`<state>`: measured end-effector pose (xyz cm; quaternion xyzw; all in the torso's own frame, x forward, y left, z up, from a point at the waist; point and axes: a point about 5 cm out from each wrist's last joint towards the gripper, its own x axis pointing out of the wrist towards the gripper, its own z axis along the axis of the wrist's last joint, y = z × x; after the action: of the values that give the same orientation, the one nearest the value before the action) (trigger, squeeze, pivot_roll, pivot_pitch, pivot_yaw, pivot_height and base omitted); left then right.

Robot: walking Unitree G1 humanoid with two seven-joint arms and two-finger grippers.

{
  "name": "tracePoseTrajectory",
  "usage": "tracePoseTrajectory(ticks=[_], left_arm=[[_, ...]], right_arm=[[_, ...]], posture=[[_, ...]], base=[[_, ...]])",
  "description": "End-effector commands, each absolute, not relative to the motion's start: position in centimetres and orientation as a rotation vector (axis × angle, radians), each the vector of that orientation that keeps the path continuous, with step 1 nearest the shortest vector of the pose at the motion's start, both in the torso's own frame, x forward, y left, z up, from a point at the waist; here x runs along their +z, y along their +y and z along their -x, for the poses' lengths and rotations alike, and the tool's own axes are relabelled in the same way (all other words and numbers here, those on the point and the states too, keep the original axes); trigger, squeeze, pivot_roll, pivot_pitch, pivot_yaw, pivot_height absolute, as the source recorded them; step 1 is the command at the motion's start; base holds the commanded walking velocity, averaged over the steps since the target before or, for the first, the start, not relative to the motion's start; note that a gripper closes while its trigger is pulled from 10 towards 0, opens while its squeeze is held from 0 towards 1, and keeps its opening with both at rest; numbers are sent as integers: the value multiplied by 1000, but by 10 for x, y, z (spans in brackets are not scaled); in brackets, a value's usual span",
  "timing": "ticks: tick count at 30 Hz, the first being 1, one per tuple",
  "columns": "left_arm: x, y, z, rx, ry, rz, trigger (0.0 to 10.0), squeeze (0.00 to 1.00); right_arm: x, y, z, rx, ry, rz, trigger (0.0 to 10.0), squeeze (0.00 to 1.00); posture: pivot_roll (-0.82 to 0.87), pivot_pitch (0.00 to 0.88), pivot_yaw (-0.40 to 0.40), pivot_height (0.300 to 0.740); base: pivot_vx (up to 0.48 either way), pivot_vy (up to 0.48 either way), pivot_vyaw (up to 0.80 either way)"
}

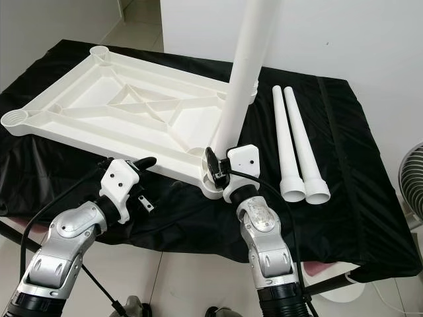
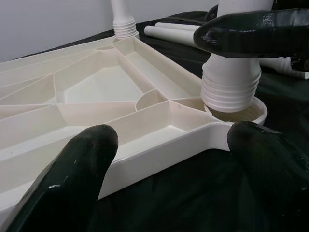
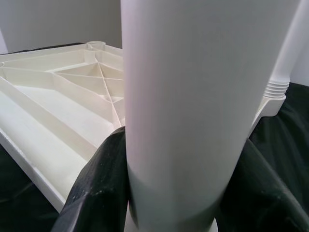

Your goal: Building children table

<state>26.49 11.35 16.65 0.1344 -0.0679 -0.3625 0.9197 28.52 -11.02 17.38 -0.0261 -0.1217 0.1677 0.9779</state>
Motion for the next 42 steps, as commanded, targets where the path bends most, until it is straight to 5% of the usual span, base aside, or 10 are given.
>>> tracePoseTrajectory(ticks=[1,19,42], left_arm=[[166,111,-261,-783,-141,-277,10000,0],[169,112,-258,-798,-141,-268,10000,0],[172,114,-256,-811,-135,-264,10000,0]], right_arm=[[171,-108,-285,357,-243,63,10000,0],[155,-110,-271,434,-233,154,10000,0],[149,-119,-284,326,-105,-68,10000,0]], posture=[[170,113,-60,740],[177,107,-59,740],[191,118,-40,740]], base=[[0,0,0],[0,0,0],[0,0,0]])
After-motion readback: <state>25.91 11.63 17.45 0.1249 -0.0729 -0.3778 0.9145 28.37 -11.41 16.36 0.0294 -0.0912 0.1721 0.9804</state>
